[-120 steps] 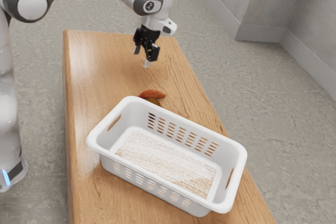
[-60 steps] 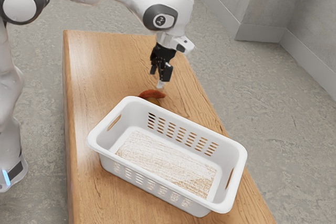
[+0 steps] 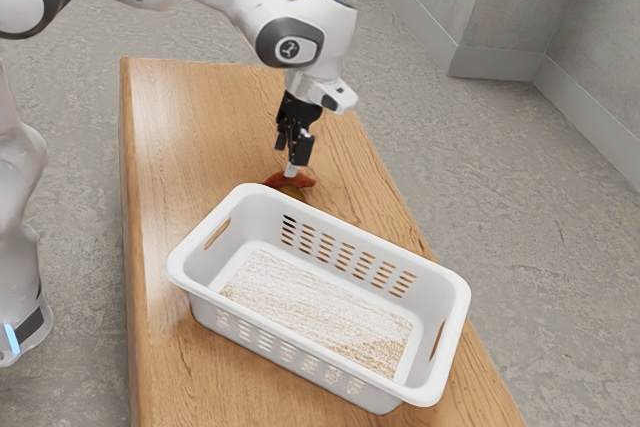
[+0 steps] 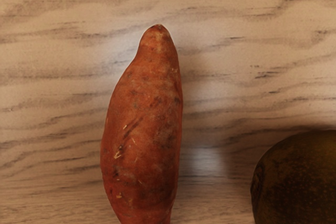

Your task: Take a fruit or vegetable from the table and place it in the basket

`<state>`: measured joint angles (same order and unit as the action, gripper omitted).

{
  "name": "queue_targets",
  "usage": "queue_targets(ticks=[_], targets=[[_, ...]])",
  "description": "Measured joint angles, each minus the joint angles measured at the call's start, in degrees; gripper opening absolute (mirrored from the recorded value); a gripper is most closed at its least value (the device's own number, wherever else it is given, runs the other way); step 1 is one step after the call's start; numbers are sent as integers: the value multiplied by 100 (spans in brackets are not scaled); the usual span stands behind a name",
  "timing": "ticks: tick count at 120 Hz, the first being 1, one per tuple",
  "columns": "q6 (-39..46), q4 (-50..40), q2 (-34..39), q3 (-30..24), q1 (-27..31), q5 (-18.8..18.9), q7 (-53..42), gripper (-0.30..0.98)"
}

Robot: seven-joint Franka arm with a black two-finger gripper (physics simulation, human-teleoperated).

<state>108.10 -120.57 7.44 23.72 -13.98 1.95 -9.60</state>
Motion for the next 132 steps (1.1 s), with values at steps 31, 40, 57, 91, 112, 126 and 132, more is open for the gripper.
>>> queue_targets(ticks=[31,40,57,91,112,126,132], targets=[[166,-132,61,190,14,29,-112,68],[199,-135,45,213,14,29,-138,68],[270,-135,-28,239,19,25,-179,68],[420,-127,-290,238,-24,-19,-239,68],[512,-118,-458,238,-13,-46,-274,68],[547,-97,-573,233,-12,-74,-294,66],[558,-89,-613,231,-16,-88,-301,65]])
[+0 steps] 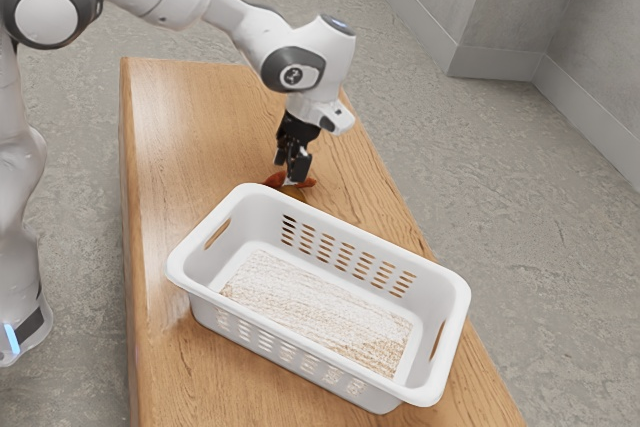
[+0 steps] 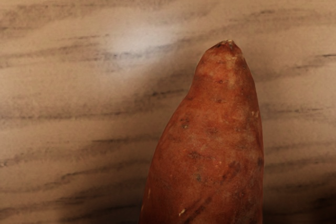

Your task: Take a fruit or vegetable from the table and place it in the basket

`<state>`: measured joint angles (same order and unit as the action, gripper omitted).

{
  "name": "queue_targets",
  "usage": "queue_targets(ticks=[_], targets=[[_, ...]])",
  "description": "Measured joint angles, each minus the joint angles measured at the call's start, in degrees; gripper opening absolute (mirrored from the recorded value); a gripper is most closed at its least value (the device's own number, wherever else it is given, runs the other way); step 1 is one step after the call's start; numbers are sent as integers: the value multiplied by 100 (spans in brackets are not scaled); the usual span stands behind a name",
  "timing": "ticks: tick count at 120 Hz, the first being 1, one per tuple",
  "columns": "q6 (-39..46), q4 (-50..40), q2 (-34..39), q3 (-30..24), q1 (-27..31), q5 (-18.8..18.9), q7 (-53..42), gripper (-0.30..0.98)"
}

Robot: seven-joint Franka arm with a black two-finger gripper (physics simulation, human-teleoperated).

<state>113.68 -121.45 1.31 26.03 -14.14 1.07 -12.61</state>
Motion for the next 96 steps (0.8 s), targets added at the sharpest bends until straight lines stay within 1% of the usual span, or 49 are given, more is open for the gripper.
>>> queue_targets(ticks=[18,32,41,60,66,96], targets=[[26,5,-26,-32,-4,-19,-18,62],[66,5,-56,-36,-26,-24,-29,55],[80,6,-61,-29,-45,-34,-32,47],[102,6,-63,-25,-22,-38,-35,25],[105,6,-63,-28,-7,-41,-37,20],[82,94,224,-14,-42,-17,-37,16]])
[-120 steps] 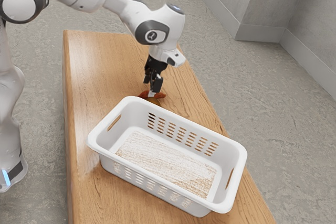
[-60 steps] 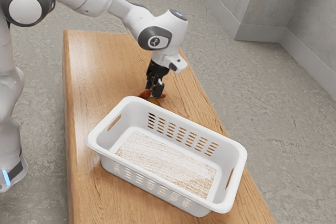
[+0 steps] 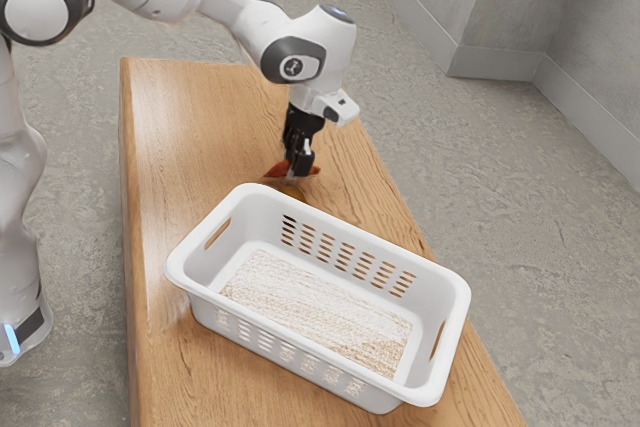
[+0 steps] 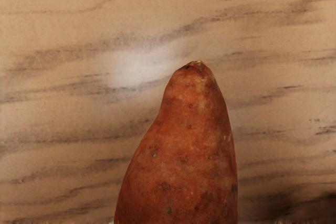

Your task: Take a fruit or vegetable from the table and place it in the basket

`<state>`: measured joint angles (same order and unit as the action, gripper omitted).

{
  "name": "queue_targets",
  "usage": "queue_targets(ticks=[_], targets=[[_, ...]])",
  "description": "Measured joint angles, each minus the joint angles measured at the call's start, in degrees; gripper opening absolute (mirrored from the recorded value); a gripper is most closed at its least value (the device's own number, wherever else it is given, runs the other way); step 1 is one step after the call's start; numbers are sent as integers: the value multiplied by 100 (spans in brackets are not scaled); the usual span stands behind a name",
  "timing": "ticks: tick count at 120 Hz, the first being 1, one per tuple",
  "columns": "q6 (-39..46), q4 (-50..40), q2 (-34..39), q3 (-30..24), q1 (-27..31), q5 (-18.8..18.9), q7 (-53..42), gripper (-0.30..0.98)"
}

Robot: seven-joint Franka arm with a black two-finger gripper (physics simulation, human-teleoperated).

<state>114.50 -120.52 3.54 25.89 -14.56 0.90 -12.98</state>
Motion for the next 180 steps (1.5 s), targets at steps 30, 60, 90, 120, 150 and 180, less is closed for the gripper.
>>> queue_targets(ticks=[30,60,90,120,150,180], targets=[[-242,816,174,-43,-149,49,-17,16],[-394,1137,102,-56,-1141,50,-72,16],[-436,1777,-546,-529,-1481,45,-114,15],[-441,2889,-1476,-1576,-1646,26,-213,15],[-448,2894,-1503,-1675,-1994,9,-283,15],[-465,2449,-1124,-1594,-2136,0,-258,14]])
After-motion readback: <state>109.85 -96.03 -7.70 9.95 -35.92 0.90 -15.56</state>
